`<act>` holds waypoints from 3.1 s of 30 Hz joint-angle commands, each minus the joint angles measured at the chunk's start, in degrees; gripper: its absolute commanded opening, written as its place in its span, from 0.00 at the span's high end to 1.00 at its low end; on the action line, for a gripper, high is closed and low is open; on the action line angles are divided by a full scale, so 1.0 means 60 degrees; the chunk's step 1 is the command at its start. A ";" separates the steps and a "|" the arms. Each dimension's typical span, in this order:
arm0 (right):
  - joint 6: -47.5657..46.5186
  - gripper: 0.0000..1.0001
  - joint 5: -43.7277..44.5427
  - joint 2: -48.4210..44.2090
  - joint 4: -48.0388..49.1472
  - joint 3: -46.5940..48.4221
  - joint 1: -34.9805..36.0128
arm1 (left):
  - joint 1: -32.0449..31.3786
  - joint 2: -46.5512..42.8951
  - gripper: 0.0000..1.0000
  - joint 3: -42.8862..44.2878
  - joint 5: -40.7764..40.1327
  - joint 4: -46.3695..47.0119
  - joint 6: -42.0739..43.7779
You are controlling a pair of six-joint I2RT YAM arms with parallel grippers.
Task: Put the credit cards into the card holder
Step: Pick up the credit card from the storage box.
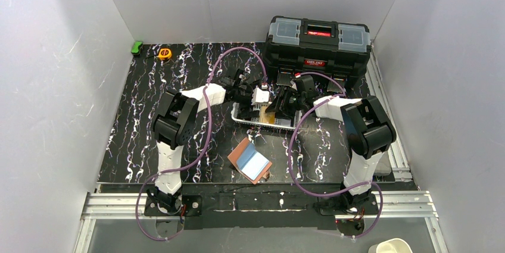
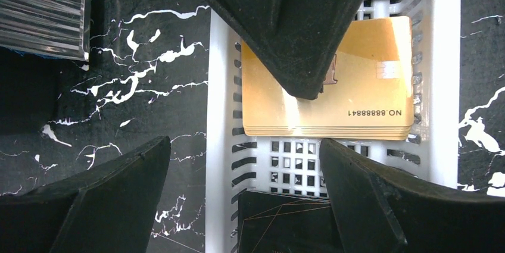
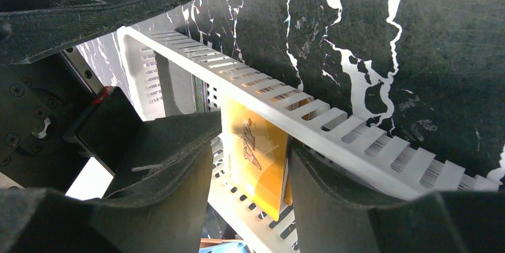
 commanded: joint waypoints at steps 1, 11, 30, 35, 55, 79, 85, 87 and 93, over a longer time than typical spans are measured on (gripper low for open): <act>-0.0007 0.44 -0.0096 0.0062 0.0213 -0.0146 -0.0003 | -0.0077 -0.0430 0.05 -0.0073 0.0214 0.0116 0.0113; -0.0031 0.44 -0.0136 0.0090 0.0213 -0.0159 -0.0010 | 0.0012 -0.0530 0.05 0.0252 0.0160 -0.0411 0.0206; -0.0054 0.44 -0.0173 0.0120 0.0250 -0.0189 -0.0014 | 0.0084 -0.0580 0.05 0.0631 0.0550 -0.0286 -0.0543; -0.0052 0.44 -0.0167 0.0098 0.0252 -0.0189 -0.0014 | 0.0025 -0.0612 0.05 0.0343 0.0520 -0.0377 -0.0040; -0.0056 0.44 -0.0237 0.0119 0.0273 -0.0188 -0.0043 | -0.0239 -0.0417 0.05 0.0447 0.0501 -0.0023 -0.0326; -0.0133 0.48 -0.0324 -0.0482 0.0300 -0.0467 -0.0116 | -0.0486 -0.0265 0.05 0.0415 0.0366 0.0093 -0.0552; -0.0270 0.63 -0.0236 -0.0681 0.0219 -0.0515 -0.0116 | -0.0496 -0.0300 0.05 0.0418 0.0294 -0.0031 -0.0459; -0.0325 0.71 -0.0242 -0.0721 0.0221 -0.0513 -0.0116 | -0.0478 -0.0330 0.05 0.0390 0.0268 -0.0058 -0.0431; -0.0587 0.75 0.0015 -0.0975 -0.0109 -0.0481 -0.0116 | -0.0474 -0.0349 0.06 0.0406 0.0201 -0.0224 -0.0332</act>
